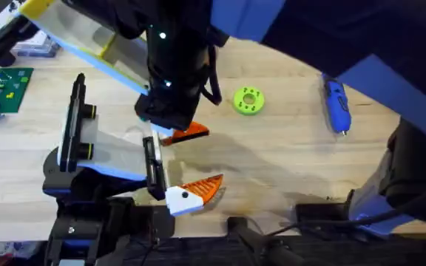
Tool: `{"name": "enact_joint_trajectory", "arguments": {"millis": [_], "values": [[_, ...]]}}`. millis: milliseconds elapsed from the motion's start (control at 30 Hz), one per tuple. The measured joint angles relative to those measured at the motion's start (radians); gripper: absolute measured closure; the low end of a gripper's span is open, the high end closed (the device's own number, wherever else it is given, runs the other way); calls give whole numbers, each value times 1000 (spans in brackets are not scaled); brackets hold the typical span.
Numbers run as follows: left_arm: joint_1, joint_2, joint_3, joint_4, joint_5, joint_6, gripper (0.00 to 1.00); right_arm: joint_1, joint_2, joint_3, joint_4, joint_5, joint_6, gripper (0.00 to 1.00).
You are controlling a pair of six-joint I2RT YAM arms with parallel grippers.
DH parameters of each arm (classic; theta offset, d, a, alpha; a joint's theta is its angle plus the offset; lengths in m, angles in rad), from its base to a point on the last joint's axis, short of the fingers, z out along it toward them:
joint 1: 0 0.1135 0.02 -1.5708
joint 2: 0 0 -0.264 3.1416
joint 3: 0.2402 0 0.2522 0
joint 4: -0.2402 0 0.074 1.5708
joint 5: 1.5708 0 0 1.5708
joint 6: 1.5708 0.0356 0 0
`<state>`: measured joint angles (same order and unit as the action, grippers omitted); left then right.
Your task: Pick up the gripper from the table and insert it into the empty holder that is missing its gripper. Then pick up a screw, insert it into the mounting hole, and use the screwdriver to tighten it. Finally, clean up the table by picking up the vegetable and placing it into the bucket.
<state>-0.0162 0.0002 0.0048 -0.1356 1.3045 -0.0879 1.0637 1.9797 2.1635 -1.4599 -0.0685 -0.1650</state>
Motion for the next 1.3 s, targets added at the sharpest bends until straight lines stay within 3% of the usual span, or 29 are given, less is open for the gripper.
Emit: {"name": "enact_joint_trajectory", "arguments": {"millis": [1300], "values": [[0,0,0,0,0,0,12,0,0,0,2,0,0,993]]}}
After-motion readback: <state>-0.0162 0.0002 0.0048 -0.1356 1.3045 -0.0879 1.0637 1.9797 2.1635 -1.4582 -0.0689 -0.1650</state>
